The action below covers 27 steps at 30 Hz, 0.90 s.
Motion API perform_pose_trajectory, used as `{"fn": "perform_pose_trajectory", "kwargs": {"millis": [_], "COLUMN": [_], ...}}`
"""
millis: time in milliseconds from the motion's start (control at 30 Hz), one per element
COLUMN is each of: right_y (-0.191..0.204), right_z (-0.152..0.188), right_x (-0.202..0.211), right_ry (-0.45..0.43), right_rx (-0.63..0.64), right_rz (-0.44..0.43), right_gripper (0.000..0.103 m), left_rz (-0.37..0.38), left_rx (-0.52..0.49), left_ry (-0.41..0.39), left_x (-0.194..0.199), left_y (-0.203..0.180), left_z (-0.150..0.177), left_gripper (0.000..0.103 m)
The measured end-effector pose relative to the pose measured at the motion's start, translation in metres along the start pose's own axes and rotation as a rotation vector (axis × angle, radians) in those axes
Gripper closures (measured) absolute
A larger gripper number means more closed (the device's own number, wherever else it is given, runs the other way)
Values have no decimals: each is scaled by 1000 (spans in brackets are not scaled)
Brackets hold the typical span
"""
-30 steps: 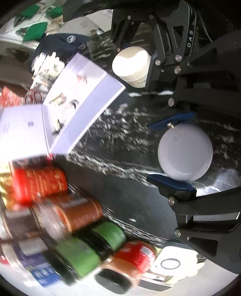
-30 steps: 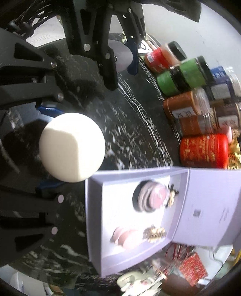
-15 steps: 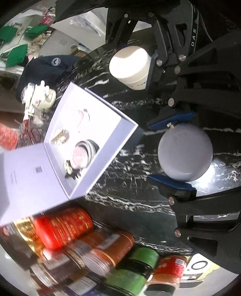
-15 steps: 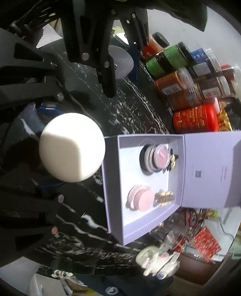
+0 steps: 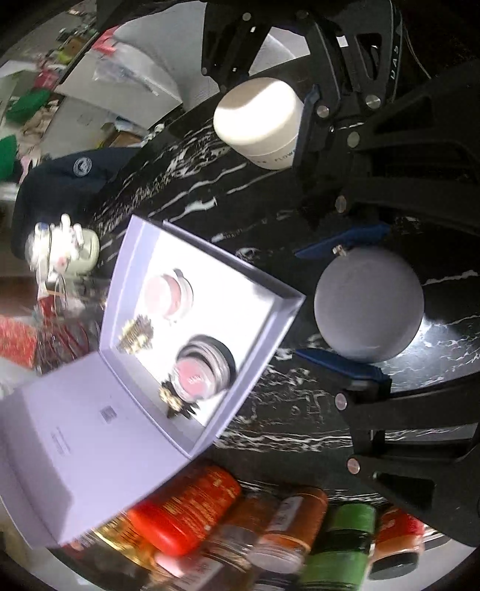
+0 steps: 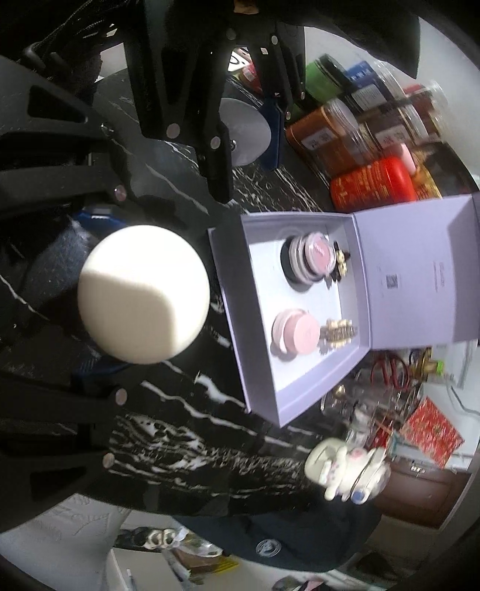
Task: Organize objects
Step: 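Carry the white jar with the left tool while the right tool carries the cream jar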
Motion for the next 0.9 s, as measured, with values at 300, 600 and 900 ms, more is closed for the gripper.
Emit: {"fn": "perform_pose_trajectory", "kwargs": {"millis": [300,600,900], "right_y": [-11,-14,-19], "right_z": [-8,-28,-53], "right_x": [11,16,20], "right_ry": [-17,-32,-49], "right_rx": [-77,-117,-102], "right_rz": [28,37,45], "right_gripper": [48,48,48], "left_rz": [-2,0,-7], "left_rx": [-93,-121,-109], "left_ry": [15,23,24], "left_x": [0,1,4], "left_y": [-11,3,22], "left_z": [-21,-39,-58], "left_gripper": [54,54,54]}}
Point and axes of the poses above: each gripper's, at about its wrist camera, not at the fingertips, and x roughly against the way its jaws point, y to its left, z to its underside, the point moved 8 cm from there along -x, roughly the way its jaws point, and after that the axes turned 12 degrees about y, right-handed, at the moved point
